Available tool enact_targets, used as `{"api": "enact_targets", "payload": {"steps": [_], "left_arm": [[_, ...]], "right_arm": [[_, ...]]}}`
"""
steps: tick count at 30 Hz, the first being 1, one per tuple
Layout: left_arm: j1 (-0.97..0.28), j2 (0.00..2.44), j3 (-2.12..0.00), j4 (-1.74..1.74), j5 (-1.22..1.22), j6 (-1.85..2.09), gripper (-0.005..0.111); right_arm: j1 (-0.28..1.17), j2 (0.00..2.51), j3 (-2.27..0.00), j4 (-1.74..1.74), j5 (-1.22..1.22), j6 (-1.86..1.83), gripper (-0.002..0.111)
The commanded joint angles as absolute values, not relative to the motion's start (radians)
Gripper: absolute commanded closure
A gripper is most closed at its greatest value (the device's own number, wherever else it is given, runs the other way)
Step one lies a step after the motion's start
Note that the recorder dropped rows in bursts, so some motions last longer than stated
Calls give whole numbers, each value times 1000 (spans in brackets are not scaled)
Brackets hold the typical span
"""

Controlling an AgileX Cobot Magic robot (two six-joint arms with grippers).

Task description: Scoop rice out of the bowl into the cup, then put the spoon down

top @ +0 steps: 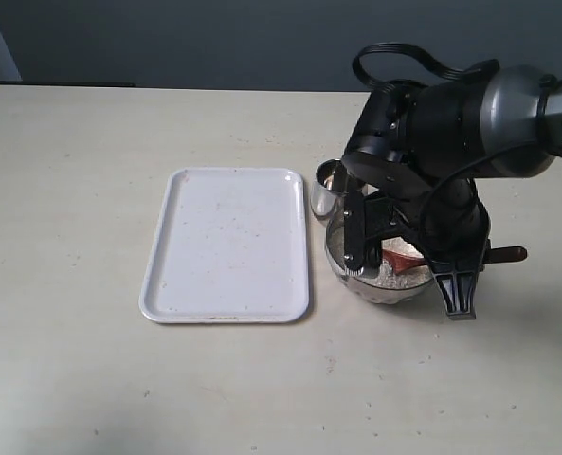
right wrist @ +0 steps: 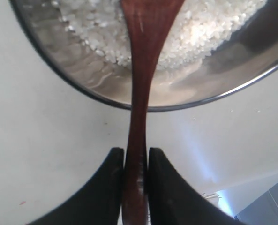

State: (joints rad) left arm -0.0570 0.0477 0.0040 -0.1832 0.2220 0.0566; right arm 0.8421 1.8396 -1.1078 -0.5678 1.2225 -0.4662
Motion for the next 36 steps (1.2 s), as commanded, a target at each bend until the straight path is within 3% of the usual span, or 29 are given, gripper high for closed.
{"api": "enact_targets", "payload": {"steps": [1, 36], "left_arm": [[-62, 47, 0, -181, 208, 54, 106], [-62, 47, 0, -183, 208, 54, 106]], "right_arm": [[837, 1817, -1112, -567, 1221, -474, 109], [837, 1804, -1112, -552, 1221, -467, 109]]}}
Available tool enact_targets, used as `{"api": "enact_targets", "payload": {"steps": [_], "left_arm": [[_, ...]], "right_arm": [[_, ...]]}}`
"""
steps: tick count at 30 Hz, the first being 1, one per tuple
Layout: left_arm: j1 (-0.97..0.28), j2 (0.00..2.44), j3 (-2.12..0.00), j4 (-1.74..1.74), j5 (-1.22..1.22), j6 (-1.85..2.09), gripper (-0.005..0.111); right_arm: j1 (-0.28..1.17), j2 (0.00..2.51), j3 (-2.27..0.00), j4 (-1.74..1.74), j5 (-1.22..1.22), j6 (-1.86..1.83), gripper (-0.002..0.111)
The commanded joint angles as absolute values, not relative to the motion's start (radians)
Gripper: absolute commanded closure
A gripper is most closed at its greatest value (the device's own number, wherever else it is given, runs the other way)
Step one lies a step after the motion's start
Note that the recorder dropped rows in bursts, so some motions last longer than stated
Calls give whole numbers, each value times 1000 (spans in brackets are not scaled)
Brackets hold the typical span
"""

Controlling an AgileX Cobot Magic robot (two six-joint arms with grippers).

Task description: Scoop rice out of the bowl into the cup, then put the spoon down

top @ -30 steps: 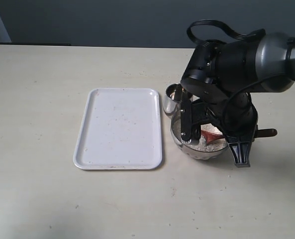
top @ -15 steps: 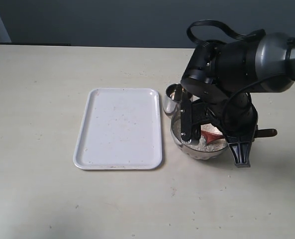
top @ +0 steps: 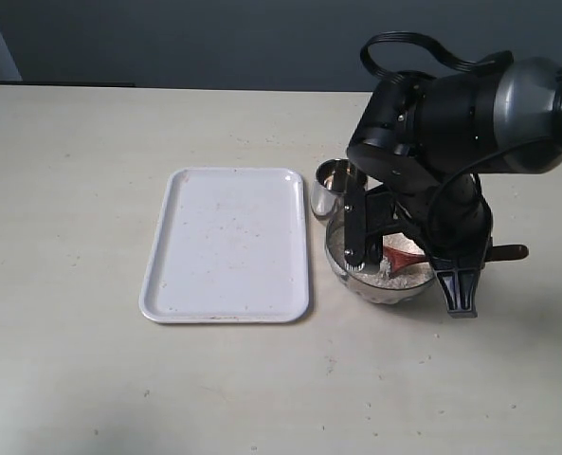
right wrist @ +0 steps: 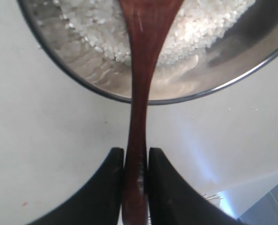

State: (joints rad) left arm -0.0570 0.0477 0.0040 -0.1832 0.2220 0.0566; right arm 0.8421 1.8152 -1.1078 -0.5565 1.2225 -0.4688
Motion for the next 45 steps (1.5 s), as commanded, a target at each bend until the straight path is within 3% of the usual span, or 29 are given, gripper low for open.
{"api": "enact_targets", "payload": {"steps": [1, 32, 45], "left_arm": [[-62, 47, 0, -183, 208, 54, 106], [-62, 47, 0, -182, 208, 54, 106], [-62, 47, 0, -182, 208, 54, 106]], "right_arm": [[837, 1804, -1112, -552, 1221, -461, 109], [835, 1800, -1112, -508, 1221, -359, 109], [732, 1800, -1112, -386, 1221, -359, 109]]}}
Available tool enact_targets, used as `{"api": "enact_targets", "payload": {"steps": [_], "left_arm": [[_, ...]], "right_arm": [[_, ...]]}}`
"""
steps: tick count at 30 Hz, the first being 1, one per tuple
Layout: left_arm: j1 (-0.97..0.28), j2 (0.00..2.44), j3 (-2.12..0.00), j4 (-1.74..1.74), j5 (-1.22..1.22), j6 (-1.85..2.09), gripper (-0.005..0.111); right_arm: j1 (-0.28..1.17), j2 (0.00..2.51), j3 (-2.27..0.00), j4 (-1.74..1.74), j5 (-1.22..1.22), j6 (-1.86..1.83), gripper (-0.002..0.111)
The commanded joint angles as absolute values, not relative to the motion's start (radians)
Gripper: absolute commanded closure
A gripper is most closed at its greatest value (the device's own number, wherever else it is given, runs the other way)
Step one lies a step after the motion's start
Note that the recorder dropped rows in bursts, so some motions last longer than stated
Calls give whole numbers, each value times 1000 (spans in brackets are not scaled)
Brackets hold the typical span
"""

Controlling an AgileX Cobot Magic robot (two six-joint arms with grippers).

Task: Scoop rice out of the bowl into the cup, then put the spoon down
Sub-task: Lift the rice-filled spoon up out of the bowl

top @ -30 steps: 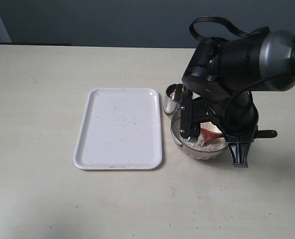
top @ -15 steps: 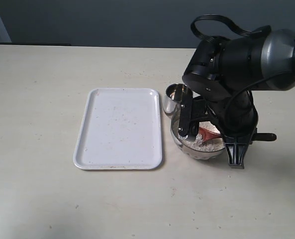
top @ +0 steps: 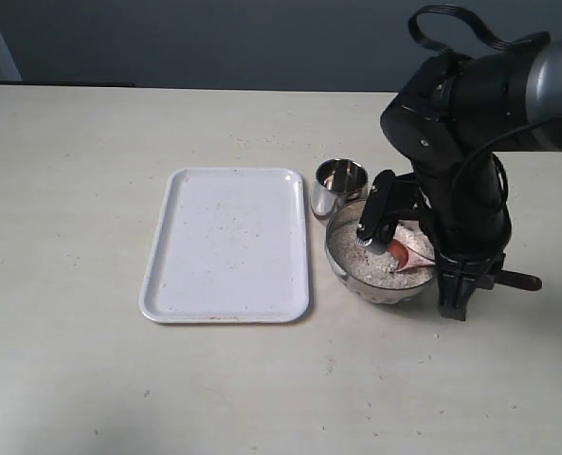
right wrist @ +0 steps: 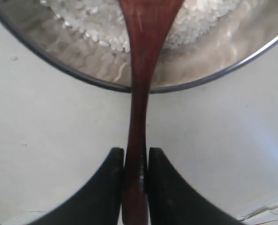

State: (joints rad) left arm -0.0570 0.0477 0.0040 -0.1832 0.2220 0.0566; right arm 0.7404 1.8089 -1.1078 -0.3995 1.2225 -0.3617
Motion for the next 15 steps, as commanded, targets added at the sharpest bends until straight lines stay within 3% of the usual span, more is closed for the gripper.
{"api": "enact_targets", "payload": {"steps": [1, 15], "left_arm": [[-62, 47, 0, -182, 208, 54, 106], [-62, 47, 0, -183, 208, 54, 106]], "right_arm": [[732, 1800, -1112, -386, 1221, -359, 109], [697, 1800, -1222, -279, 1221, -401, 109]]}}
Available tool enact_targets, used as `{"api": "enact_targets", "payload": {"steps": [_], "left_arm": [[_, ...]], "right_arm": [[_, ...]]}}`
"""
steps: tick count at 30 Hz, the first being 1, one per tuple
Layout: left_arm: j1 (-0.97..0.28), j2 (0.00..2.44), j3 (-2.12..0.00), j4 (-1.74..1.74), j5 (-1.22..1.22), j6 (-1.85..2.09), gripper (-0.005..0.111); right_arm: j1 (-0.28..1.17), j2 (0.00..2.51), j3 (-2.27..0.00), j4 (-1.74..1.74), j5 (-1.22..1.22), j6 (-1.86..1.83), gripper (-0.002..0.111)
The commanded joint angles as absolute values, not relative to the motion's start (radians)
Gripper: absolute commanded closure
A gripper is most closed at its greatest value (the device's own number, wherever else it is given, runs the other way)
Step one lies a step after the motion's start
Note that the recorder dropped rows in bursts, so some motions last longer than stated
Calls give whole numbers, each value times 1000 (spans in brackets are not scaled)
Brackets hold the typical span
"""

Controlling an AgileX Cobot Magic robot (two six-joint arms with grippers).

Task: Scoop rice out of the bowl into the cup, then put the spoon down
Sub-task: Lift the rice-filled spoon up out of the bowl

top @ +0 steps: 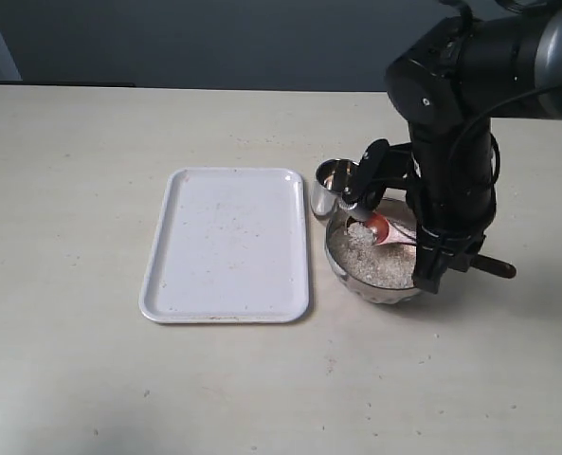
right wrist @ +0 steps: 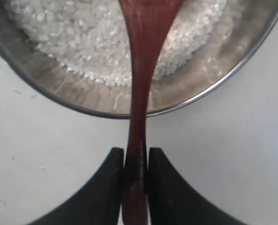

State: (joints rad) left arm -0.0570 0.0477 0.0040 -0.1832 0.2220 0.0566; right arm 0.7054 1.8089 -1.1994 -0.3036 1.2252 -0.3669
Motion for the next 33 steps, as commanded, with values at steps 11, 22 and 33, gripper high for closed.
{"api": "enact_targets", "payload": {"steps": [11, 22, 33], "left_arm": [[-62, 47, 0, -183, 208, 54, 106], [-62, 47, 0, -183, 208, 54, 106], [-62, 47, 0, -183, 208, 54, 106]], "right_arm": [[604, 1802, -1224, -136, 1221, -471, 109], [578, 1802, -1224, -50, 1221, -482, 109], [540, 1802, -1224, 28, 1221, -476, 109]]}}
